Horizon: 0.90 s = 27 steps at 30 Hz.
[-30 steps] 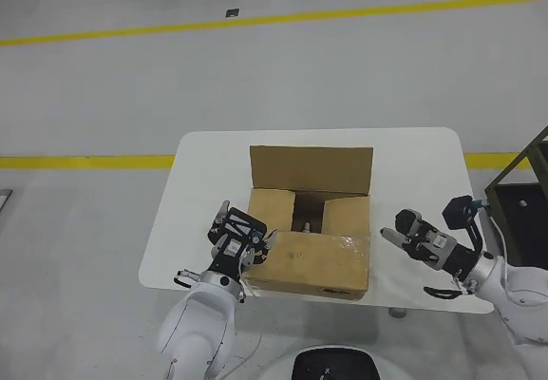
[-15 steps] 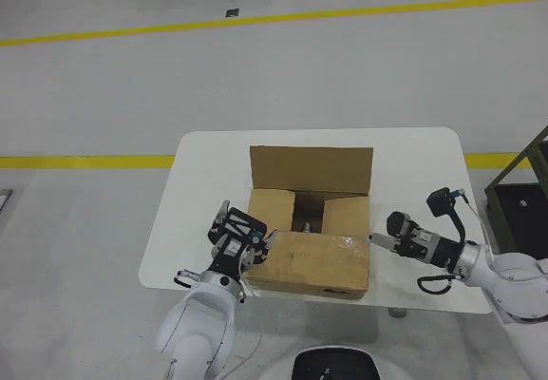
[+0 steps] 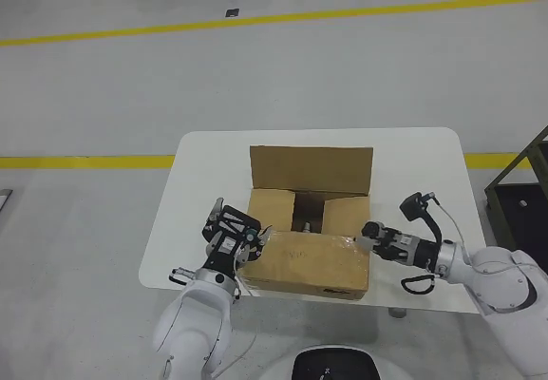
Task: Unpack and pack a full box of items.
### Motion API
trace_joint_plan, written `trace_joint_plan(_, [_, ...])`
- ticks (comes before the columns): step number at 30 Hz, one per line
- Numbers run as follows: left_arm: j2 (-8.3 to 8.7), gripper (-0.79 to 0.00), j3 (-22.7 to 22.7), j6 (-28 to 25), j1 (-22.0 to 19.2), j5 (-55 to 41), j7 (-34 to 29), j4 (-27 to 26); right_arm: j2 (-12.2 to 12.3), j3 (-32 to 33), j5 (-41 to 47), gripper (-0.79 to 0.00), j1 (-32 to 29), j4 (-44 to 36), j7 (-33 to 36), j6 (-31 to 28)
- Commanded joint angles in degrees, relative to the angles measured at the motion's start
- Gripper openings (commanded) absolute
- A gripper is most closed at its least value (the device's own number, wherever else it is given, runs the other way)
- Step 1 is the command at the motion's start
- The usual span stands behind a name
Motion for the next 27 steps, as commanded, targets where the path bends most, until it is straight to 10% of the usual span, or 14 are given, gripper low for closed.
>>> trace_joint_plan(1, [0.00, 0.000, -0.01, 0.02, 0.02, -0.04, 0.00, -0.02, 0.07, -0.34, 0.01, -0.397, 0.20, 0.36, 0.07, -0.04])
trace_joint_plan(11, [0.00, 0.000, -0.01, 0.02, 0.02, -0.04, 0.00, -0.02, 0.65, 0.07, 0.06, -0.292, -0.02, 0.86, -0.45, -0.09])
trace_joint_plan(27, [0.00, 0.000, -0.01, 0.02, 0.02, -0.04, 0.00, -0.02, 1.58, 0.06, 4.69, -0.477, -1.63, -0.97, 1.18, -2.40])
